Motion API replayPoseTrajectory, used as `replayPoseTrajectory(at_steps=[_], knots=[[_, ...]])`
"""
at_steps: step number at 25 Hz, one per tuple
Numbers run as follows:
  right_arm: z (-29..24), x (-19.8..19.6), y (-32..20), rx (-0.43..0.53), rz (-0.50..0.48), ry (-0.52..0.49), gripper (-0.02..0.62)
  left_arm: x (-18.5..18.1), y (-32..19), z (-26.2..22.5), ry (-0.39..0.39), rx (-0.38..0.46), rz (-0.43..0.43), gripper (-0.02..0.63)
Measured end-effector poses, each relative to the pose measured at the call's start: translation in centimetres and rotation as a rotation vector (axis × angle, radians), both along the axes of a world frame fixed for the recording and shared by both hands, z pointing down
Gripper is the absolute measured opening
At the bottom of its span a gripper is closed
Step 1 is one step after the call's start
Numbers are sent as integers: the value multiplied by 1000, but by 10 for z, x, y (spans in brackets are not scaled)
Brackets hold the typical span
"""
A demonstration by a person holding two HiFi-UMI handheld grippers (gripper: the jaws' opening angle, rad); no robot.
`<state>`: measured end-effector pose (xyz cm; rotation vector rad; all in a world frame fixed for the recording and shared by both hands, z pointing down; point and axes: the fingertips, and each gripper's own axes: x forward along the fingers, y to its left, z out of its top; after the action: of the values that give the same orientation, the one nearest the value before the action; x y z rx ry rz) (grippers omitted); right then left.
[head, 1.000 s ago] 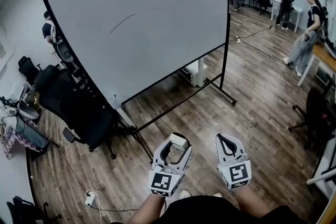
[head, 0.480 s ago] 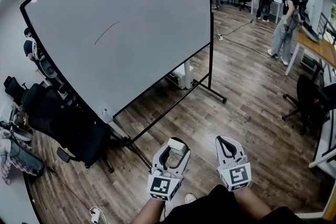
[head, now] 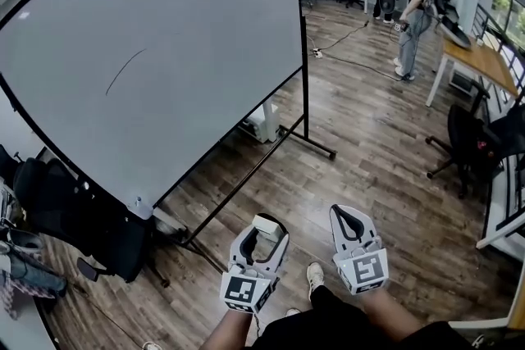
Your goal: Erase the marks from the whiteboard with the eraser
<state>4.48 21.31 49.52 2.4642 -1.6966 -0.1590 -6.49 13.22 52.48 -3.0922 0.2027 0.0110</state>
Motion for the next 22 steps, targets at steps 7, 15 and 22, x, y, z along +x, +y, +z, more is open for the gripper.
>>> replayPoseTrajectory(at_steps=[7,15,22], knots=[[-1,50,-52,-14,-51,-41,18,47,-51,-2,-17,13,-52,279],[-3,87,-122,-31,-192,-40,18,85,-110,-10,-42,-15,-168,281],[-19,105,-181,-1,-320,-54,18,87,-155,-17,-38,-22,-298,279]])
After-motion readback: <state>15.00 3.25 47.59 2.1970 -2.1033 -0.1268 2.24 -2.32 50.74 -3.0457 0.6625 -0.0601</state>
